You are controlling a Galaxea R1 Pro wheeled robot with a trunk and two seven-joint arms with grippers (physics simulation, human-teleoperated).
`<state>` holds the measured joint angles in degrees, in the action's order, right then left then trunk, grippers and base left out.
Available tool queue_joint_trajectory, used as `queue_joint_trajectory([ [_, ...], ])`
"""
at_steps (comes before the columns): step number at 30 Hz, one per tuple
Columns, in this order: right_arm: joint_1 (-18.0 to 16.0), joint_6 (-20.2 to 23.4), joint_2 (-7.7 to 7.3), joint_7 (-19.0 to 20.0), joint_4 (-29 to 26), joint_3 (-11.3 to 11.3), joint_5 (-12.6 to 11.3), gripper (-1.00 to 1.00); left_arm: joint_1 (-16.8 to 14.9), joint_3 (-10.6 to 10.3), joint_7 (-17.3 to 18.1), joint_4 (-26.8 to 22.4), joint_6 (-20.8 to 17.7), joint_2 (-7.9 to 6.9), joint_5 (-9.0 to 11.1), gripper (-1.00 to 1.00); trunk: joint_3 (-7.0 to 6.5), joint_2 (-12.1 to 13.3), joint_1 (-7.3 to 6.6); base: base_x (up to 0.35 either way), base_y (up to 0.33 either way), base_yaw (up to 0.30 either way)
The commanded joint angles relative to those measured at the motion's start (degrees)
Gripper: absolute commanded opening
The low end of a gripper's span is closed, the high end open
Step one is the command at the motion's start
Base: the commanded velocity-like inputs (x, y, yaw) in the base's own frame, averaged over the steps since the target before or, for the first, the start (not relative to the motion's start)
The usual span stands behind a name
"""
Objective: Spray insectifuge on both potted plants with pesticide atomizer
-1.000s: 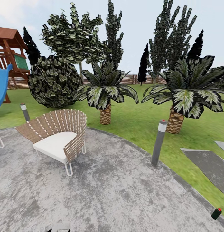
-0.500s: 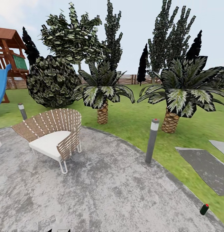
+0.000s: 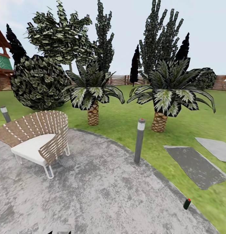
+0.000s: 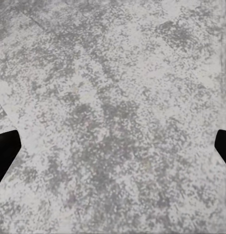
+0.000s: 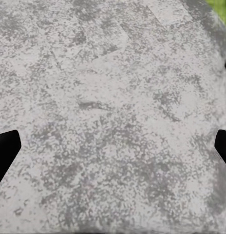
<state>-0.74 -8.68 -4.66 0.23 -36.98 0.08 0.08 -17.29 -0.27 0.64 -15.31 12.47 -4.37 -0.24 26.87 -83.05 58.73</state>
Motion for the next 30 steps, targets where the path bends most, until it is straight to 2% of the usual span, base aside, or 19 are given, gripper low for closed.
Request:
queue_joint_trajectory([
  [1,-0.05,-0.2,0.0,0.01,0.07,0.01,0.01,1.0,-0.02,-0.03,0.07,0.02,0.19,-0.02,-0.02,1.0,0.06,-0.03,0.0,0.0,-0.27,-0.272],
  [14,-0.05,-0.2,0.0,0.02,0.07,0.01,0.01,1.0,-0.02,-0.06,0.07,0.06,0.19,-0.02,-0.11,1.0,0.18,-0.03,0.0,0.0,-0.27,-0.272],
  [30,-0.05,-0.2,0.0,0.03,0.1,0.02,0.01,1.0,-0.02,-0.08,0.07,0.11,0.19,0.0,-0.11,1.0,1.07,-0.03,0.0,0.0,-0.271,-0.246],
])
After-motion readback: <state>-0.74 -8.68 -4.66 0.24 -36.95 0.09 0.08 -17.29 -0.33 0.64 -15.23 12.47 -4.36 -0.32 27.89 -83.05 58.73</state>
